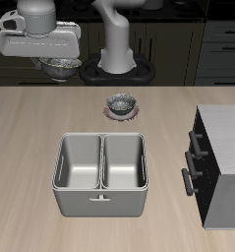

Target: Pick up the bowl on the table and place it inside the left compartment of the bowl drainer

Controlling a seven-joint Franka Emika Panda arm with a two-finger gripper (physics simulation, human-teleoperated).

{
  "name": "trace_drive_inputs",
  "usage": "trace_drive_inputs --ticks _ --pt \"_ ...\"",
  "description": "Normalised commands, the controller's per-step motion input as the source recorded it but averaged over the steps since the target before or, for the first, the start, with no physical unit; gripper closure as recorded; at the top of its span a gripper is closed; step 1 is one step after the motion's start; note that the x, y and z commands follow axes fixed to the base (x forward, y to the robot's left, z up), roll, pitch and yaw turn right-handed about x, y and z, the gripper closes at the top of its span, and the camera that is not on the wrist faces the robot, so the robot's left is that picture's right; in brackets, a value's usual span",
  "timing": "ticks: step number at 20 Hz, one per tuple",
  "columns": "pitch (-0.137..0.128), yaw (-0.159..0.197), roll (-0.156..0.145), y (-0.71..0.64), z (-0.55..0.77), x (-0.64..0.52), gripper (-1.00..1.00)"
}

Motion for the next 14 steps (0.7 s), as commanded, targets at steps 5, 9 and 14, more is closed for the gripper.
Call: trace_drive_inputs --ticks 5,9,14 --pt "-0.018 -0.021 0.028 0.24 0.15 0.14 1.00" --pt "-0.001 -0.003 0.016 0.21 0.07 0.19 1.00" --pt "0.003 -0.003 0.025 0.32 0.03 0.26 1.00"
